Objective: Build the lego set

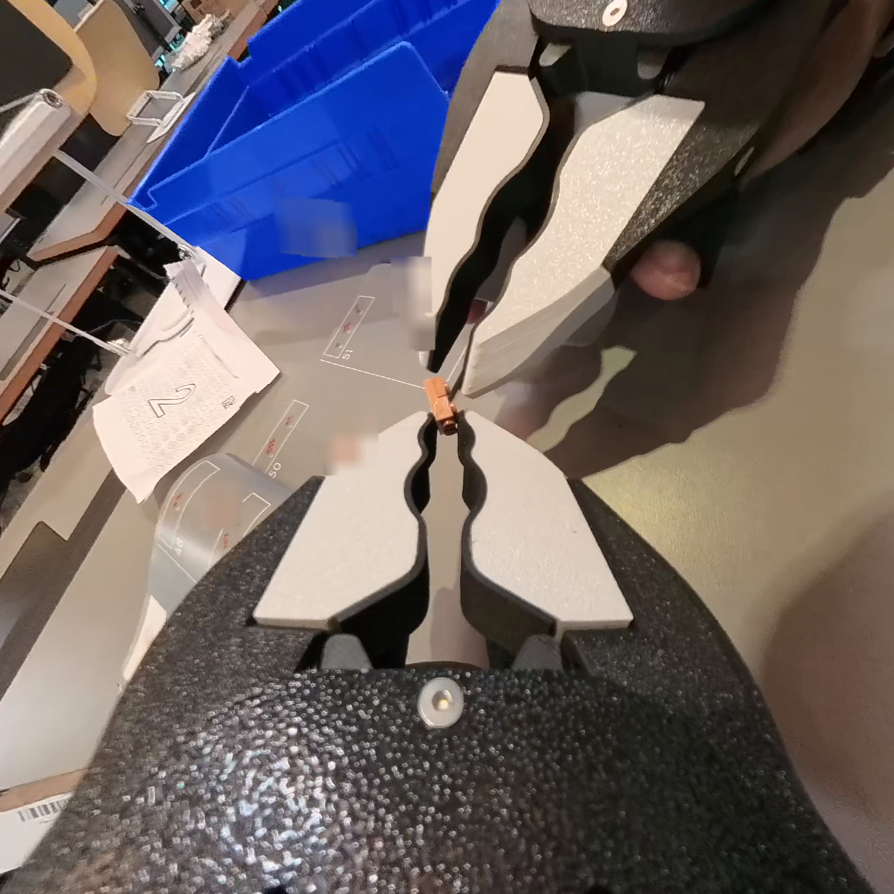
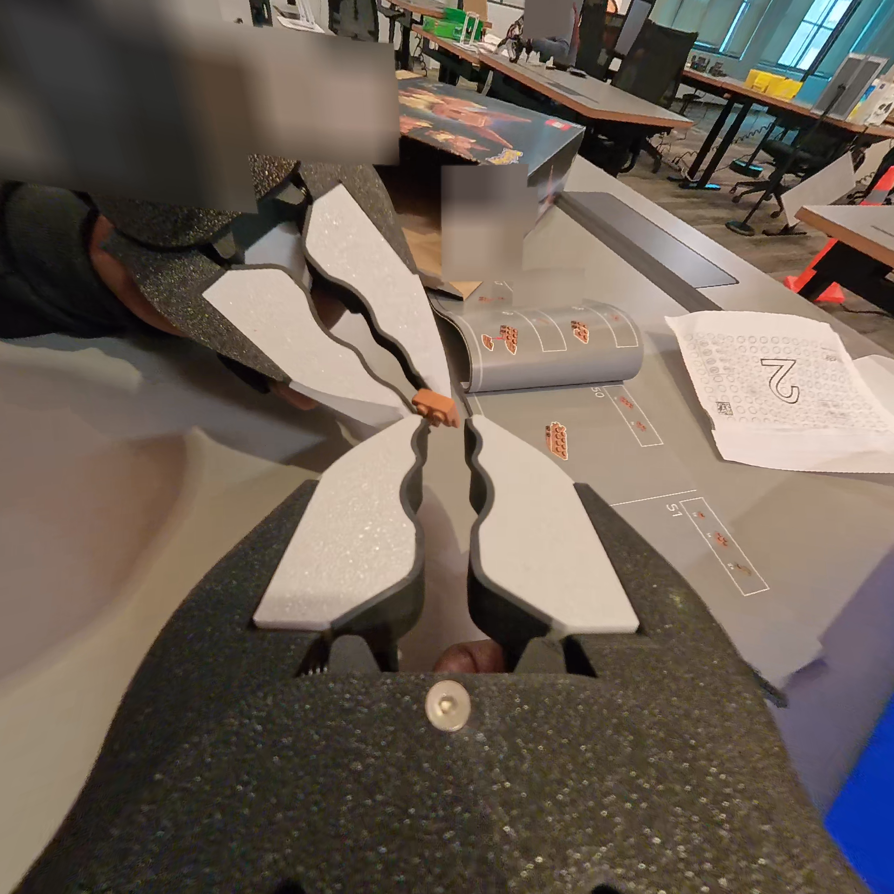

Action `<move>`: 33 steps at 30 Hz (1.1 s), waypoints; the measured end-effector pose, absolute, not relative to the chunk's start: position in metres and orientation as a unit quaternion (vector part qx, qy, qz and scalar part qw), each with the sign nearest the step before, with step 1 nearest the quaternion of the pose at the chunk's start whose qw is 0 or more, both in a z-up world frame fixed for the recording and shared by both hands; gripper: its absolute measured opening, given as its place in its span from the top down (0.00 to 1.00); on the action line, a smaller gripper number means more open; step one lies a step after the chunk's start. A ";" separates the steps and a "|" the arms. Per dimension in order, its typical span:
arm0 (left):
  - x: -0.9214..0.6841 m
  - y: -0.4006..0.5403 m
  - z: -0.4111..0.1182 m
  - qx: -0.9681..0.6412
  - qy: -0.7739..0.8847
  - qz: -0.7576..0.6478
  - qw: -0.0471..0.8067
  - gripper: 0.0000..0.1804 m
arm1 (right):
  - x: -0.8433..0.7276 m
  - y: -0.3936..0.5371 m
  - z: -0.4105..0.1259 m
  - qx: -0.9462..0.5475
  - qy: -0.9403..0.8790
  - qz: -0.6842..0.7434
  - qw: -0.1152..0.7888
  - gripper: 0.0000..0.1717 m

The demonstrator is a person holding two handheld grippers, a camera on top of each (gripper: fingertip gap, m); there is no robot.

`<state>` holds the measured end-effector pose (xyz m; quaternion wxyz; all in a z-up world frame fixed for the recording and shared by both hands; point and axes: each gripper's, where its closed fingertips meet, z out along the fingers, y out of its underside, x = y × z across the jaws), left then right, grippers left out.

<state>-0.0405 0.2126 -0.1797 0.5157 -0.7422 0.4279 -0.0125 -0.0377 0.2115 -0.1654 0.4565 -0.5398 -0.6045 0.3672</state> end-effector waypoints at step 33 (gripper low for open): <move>-0.021 0.202 -0.138 -0.705 0.158 -0.507 0.470 0.96 | -0.040 0.207 -0.138 -0.407 -0.622 0.263 0.614 0.89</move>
